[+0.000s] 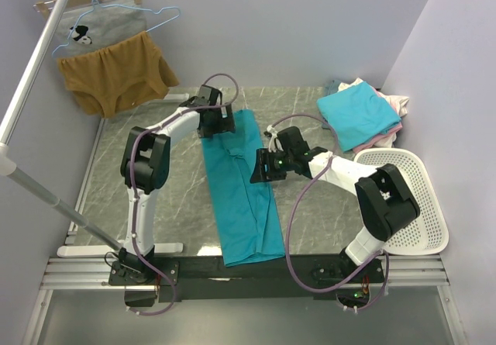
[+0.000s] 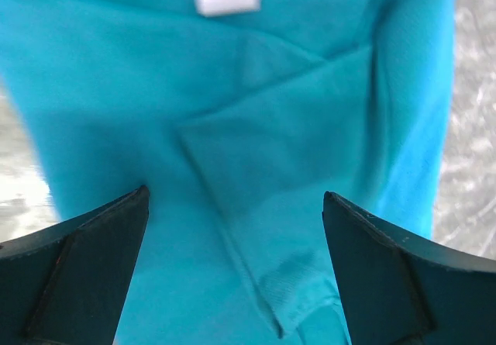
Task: Fold and stack the t-shirts
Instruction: Rotate the tshirt 90 degrees
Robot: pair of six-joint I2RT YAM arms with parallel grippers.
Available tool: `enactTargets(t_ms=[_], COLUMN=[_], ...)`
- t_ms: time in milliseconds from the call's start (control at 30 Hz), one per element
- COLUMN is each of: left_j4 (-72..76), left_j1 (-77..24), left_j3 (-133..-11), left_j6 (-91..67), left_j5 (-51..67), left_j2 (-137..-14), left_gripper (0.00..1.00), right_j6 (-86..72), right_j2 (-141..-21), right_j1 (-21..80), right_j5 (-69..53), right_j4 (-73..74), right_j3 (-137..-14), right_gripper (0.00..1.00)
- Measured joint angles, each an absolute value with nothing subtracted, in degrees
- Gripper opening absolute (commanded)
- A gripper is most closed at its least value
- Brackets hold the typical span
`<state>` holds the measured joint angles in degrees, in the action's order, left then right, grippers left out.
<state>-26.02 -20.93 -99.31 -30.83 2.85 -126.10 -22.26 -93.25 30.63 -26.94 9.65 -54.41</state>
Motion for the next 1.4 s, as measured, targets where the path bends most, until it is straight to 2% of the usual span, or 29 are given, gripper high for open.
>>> enactTargets(t_ms=[167,400,433,533,633,700,833,1400], left_j4=[-26.22,-25.71,-25.69,-25.69,-25.69,-25.78,-25.96,-23.18], left_j1=[-19.44,-18.31,-18.31,-18.35,-18.35,-18.35,-18.37,-18.41], left_j3=[-99.35,-99.35,-99.35,-99.35,-99.37,-99.53,-99.98,-99.98], left_j6=[-31.09,-31.38,-31.53,-32.03,-32.25,-32.4,-32.69,-33.32], left_j5=[1.67,2.79,3.16,3.75,3.86,3.88,3.68,6.33], left_j2=[-126.32,-127.39,-127.46,-127.57,-127.63,-127.63,-127.59,-126.58], left_gripper=[0.98,0.64,0.62,0.61,0.69,0.68,0.78,0.68], right_j6=[-22.26,-22.26,-22.26,-22.26,-22.28,-22.28,-22.28,-22.28], right_j2=[-93.69,-95.83,-95.98,-96.33,-96.68,-96.82,-96.88,-97.71], right_j1=[31.27,31.97,32.01,32.21,32.38,32.42,32.6,33.04], right_j5=[-27.33,-27.49,-27.49,-27.51,-27.51,-27.51,-27.51,-27.53], right_j4=[9.63,9.61,9.61,9.58,9.47,9.45,9.43,9.39], right_j3=[-54.48,-55.13,-55.13,-55.16,-55.13,-55.13,-55.13,-55.13], right_gripper=[0.62,0.62,0.62,0.62,0.62,0.62,0.62,0.62])
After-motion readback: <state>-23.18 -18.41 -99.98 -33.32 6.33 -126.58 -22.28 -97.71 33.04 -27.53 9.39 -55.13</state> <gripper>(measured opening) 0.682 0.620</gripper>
